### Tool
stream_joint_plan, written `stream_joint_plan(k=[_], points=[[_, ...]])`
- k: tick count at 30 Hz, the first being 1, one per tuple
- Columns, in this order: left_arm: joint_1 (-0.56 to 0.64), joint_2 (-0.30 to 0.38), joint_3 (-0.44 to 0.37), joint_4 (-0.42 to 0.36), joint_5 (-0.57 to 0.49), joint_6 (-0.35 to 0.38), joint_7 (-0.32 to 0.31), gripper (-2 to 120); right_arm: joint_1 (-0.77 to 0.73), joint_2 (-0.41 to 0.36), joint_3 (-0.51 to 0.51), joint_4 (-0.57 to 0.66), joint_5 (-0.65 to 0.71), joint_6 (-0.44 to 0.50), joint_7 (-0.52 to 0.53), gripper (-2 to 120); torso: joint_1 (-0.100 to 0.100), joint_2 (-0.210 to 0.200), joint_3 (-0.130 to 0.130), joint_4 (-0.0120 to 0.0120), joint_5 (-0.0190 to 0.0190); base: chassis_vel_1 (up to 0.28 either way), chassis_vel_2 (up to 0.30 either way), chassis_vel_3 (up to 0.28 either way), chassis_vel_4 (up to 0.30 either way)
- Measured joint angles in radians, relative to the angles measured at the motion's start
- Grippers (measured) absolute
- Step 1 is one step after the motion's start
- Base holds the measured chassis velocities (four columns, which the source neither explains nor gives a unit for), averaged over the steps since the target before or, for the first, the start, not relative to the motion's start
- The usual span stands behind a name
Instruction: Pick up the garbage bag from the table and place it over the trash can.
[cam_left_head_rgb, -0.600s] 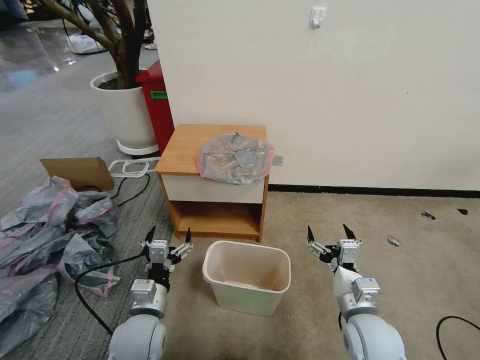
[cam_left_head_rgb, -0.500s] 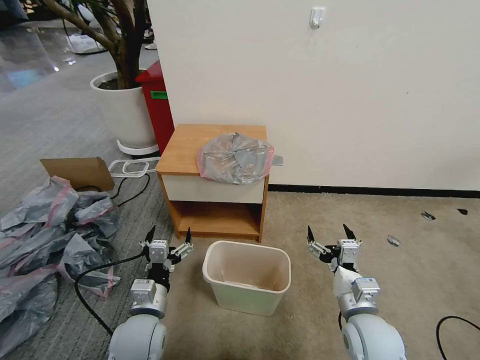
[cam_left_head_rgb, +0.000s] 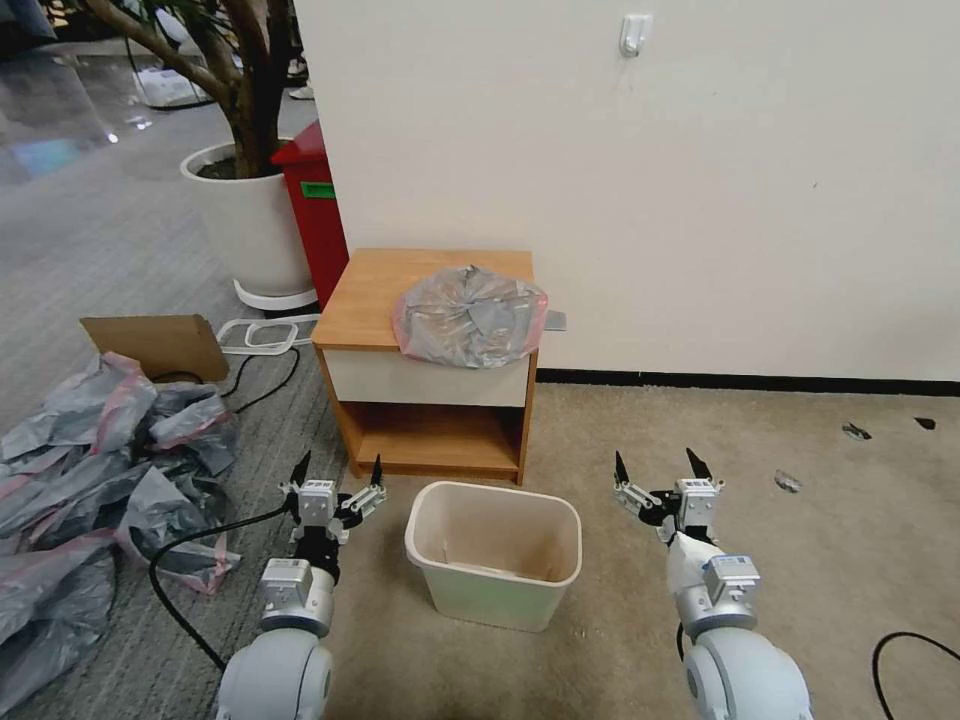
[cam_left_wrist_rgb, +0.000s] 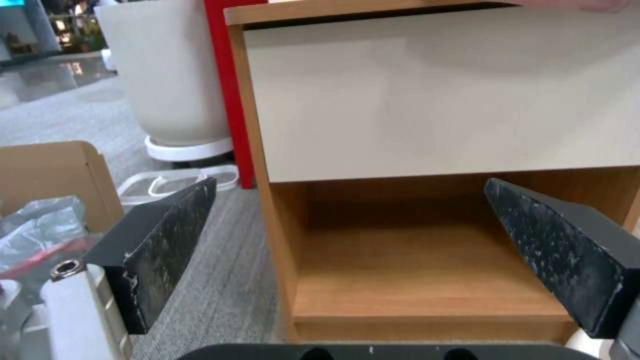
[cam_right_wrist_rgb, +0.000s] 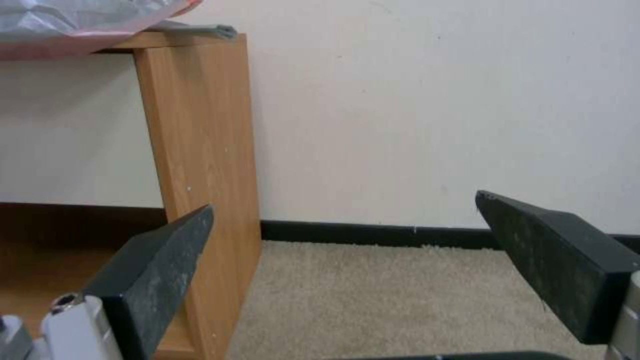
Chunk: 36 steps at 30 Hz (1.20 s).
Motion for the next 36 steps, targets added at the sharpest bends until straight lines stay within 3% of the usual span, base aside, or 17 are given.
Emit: stream_joint_plan(k=[15,21,31,36], points=[[0.01,0.006,0.0,-0.011,-0.002,0.001,0.0,100,-0.007,-0.001,0.002,0.009,0.008,0.0,0.0,100,0.0,0.0,0.0,-0.0001,-0.0001,0.0,0.0,0.0,0.0],[0.162,0.097,-0.007,-0.173,-0.051,0.023,0.019,100,-0.134,-0.032,0.049,0.177,0.157,-0.002,0.003,96,0.0,0.0,0.0,-0.0001,0.0,0.0,0.0,0.0,0.0],[0.176,0.1,-0.012,-0.163,-0.049,0.024,0.023,100,-0.123,-0.057,-0.012,0.171,0.267,-0.028,-0.009,100,0.0,0.0,0.0,0.0,-0.0001,0.0,0.0,0.0,0.0],[0.176,0.107,-0.021,-0.161,-0.056,0.006,0.02,100,-0.061,-0.088,-0.047,0.13,0.364,0.016,-0.005,100,0.0,0.0,0.0,0.0,-0.0001,0.0,0.0,0.0,0.0]])
